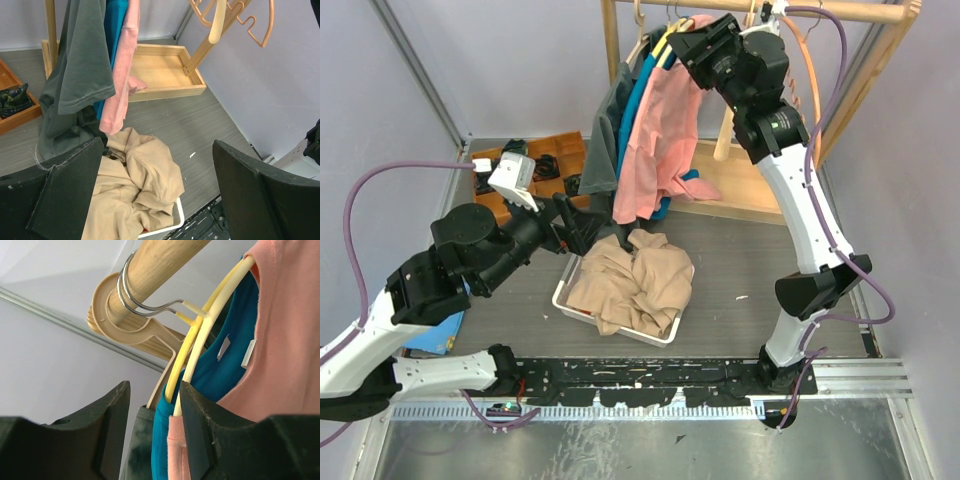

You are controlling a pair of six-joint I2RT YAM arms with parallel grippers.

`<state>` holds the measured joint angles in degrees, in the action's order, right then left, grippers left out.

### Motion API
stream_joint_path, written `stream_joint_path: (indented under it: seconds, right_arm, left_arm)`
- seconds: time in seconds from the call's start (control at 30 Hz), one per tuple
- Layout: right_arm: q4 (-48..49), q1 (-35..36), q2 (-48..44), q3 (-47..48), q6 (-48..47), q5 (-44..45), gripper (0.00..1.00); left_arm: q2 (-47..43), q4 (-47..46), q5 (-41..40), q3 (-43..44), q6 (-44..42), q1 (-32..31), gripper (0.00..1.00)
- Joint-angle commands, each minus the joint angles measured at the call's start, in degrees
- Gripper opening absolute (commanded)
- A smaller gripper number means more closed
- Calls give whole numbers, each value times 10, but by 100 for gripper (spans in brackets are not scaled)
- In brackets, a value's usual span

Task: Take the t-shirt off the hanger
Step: Place the T-shirt in the bin.

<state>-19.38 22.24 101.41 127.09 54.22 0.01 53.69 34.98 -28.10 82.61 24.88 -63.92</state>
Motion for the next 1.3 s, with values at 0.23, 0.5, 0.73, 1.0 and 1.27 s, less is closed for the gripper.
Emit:
stream_joint_path:
  seconds: [0.23,0.5,0.73,1.0,1.27]
  right_arm:
    - [6,18,15,26,24,58,46]
    - [4,21,22,30,32,71,45]
    - [5,22,39,43,41,70,43]
    - [9,24,45,44,47,73,34]
    - [15,23,47,40,50,70,25]
  left_arm:
    - [0,-19,-12,21,-22,-3,98]
    - [-7,-19,-13,15,-26,-3,98]
    - [-11,-17,-16,13,-30,-3,98]
    - [-17,-16,-23,13,-35,-3,98]
    - [-15,-16,-24,13,-40,-2,98]
